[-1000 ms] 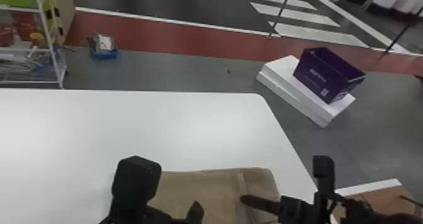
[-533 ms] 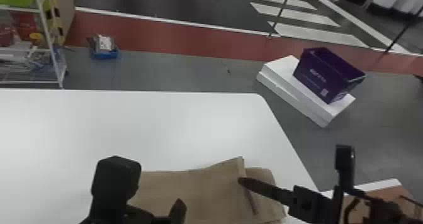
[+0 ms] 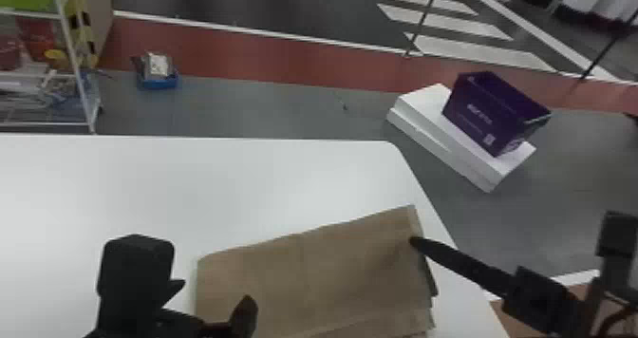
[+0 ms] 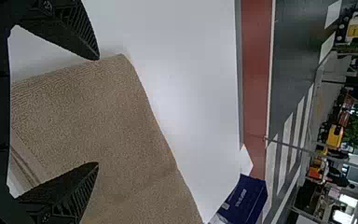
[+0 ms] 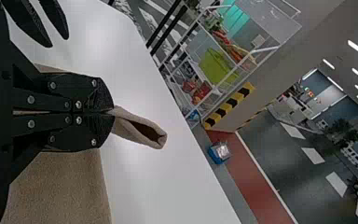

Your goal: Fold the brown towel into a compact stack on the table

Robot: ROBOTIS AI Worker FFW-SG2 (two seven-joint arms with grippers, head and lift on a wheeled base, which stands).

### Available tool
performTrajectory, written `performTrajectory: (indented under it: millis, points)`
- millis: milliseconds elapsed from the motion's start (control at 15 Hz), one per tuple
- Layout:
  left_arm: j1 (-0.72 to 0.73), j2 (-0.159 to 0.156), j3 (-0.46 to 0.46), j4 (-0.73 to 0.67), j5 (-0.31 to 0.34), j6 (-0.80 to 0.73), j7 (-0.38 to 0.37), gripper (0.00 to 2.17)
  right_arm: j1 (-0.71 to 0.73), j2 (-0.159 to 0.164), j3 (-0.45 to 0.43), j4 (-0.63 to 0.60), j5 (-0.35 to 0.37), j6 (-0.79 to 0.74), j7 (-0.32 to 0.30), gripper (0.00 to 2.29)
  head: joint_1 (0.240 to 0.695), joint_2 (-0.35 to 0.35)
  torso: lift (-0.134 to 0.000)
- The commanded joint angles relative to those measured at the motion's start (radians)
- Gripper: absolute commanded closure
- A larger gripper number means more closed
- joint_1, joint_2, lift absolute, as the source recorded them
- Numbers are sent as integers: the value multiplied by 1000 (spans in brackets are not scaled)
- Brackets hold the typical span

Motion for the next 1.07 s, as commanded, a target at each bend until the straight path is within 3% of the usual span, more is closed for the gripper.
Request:
performTrajectory:
  millis: [0, 267, 533, 867, 1000]
  points:
    - [-4, -10, -4, 12, 5, -12, -5, 87, 11, -16, 6, 63, 51, 5, 12, 1416, 695, -350, -124]
    - [-9, -5, -29, 14, -12, -8, -3, 87, 38, -4, 53, 73, 126, 5, 24, 1416, 695, -350, -124]
    - [-4, -4, -38, 23, -11, -8, -3, 87, 52, -2, 90, 103, 262, 5, 49, 1413, 695, -350, -124]
    - [-2, -5, -54, 33, -11, -12, -3, 87, 31, -27, 87, 151, 324, 5, 53, 1403, 695, -350, -124]
    - [-2, -5, -66, 40, -15, -12, 0, 87, -14, -51, 92, 200, 382, 5, 98, 1312, 695, -350, -124]
